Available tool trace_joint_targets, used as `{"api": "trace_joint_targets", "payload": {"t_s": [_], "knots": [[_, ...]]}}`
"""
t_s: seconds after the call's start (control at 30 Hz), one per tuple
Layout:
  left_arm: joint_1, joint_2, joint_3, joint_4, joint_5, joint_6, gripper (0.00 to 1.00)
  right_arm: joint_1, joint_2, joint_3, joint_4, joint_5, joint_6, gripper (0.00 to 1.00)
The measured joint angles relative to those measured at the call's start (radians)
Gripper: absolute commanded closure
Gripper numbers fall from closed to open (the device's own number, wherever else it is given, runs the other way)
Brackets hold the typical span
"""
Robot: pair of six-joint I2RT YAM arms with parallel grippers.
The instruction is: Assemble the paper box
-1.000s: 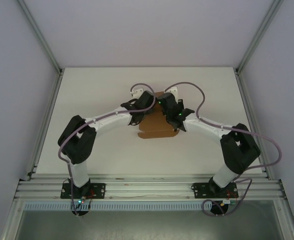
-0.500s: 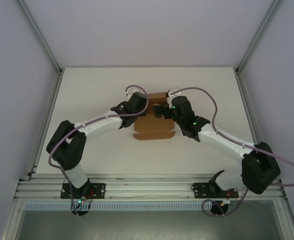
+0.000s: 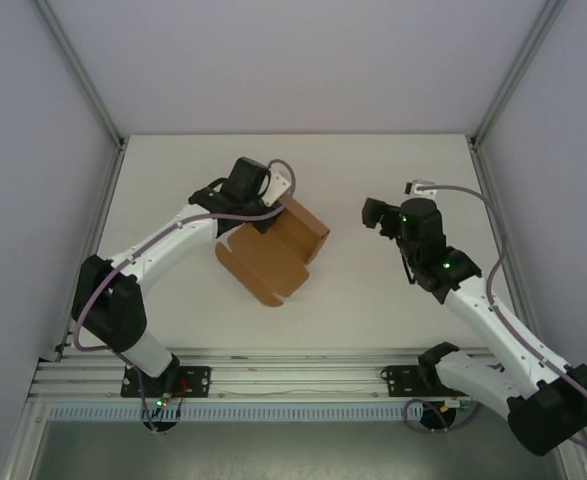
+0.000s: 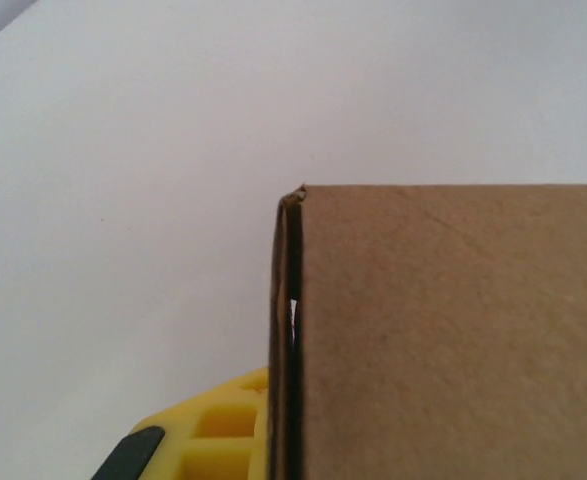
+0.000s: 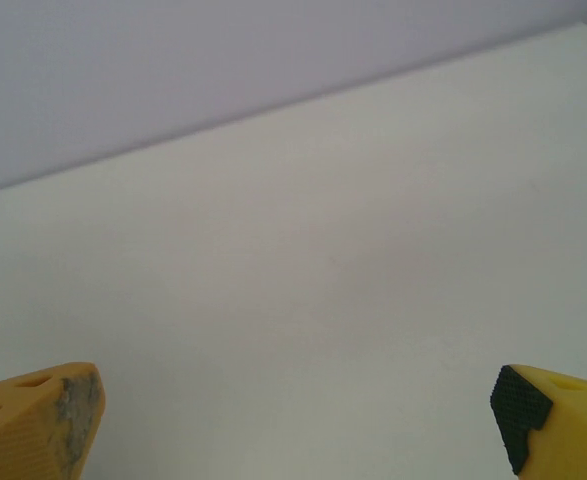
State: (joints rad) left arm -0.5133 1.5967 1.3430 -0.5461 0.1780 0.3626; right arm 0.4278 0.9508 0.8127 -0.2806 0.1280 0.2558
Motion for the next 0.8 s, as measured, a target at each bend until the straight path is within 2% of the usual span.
{"api": "trace_joint_targets", "payload": {"t_s": [0.13,0.3,0.47,0.7,0.73,0.8], "knots": [[-0.075,0.046,0.083,-0.138,-0.05,0.174,1.0,-0.024,-0.03,-0.042,-0.105,-0.001,0.024,0.01],[-0.203,0.196,0.196,-0.238,-0.146,0.322,1.0,-0.039,-0.048,-0.055,-0.17,-0.001,0.04,0.0],[-0.287,0.404,0.286,-0.275,-0.274,0.38,1.0,-0.051,-0.068,-0.063,-0.187,-0.001,0.047,0.0],[-0.306,0.627,0.422,-0.333,-0.441,0.4,1.0,-0.069,-0.085,-0.084,-0.217,0.0,0.048,0.01],[-0.309,0.643,0.446,-0.347,-0.457,0.399,0.93,-0.069,-0.087,-0.089,-0.218,0.0,0.048,0.0],[-0.311,0.66,0.474,-0.357,-0.47,0.402,0.69,-0.072,-0.088,-0.093,-0.222,0.0,0.047,0.0]]}}
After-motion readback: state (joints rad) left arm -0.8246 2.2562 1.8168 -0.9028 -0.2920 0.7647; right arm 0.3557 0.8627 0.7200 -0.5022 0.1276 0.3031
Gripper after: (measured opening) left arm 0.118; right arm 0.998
